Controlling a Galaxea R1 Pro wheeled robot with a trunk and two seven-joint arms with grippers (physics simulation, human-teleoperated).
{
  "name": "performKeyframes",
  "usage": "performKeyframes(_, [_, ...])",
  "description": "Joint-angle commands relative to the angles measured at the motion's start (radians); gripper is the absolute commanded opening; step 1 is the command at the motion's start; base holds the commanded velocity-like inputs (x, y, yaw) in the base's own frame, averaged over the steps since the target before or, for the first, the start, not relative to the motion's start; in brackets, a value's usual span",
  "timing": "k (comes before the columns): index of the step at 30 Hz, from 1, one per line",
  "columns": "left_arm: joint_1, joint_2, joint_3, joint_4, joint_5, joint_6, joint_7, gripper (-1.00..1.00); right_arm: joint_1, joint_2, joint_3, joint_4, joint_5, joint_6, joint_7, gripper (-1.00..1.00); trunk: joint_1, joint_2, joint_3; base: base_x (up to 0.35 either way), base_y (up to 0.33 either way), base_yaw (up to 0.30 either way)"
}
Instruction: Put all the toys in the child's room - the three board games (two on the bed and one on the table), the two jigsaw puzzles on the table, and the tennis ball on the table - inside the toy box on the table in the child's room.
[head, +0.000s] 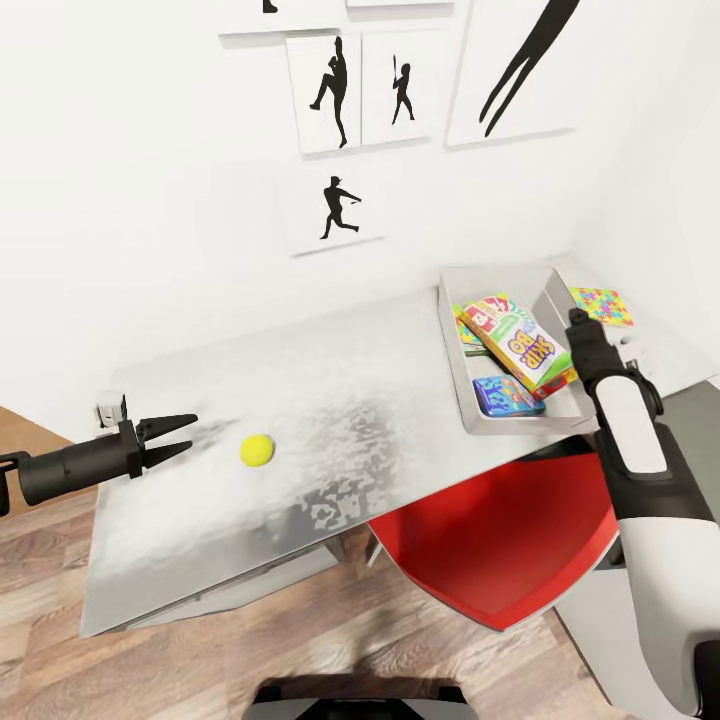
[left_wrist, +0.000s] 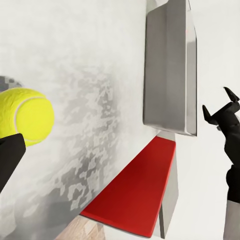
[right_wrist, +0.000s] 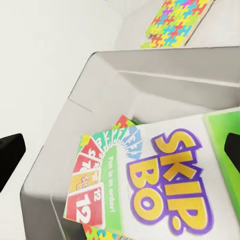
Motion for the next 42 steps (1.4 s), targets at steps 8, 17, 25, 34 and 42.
performKeyframes(8, [-0.001,0.000,0.001,0.000,-0.009,0.003,-0.009,1.00,-0.001,0.000,0.000,-0.032,-0.004,0.008,-0.007,1.00,0.001,-0.002,-0.001,0.000,0.000,0.000])
performKeyframes(17, [-0.001,0.000,0.003,0.000,-0.009,0.003,-0.009,1.00,-0.001,-0.002,0.003,-0.134,-0.003,0.126,-0.006,1.00,0.001,-0.002,-0.001,0.000,0.000,0.000])
performKeyframes(25, [-0.001,0.000,0.003,0.000,-0.009,0.003,-0.009,1.00,-0.001,-0.008,-0.001,-0.157,-0.005,0.341,0.063,1.00,0.001,-0.002,-0.001,0.000,0.000,0.000])
performKeyframes(34, [-0.001,0.000,0.003,0.001,-0.009,0.003,-0.009,1.00,-0.001,-0.076,-0.004,-0.167,-0.006,0.520,0.418,1.00,0.001,-0.002,-0.001,0.000,0.000,0.000])
performKeyframes(42, [-0.001,0.000,0.007,0.004,-0.009,0.003,-0.009,1.00,-0.001,-0.127,-0.005,-0.169,-0.007,0.562,0.613,1.00,0.001,-0.002,-0.001,0.000,0.000,0.000])
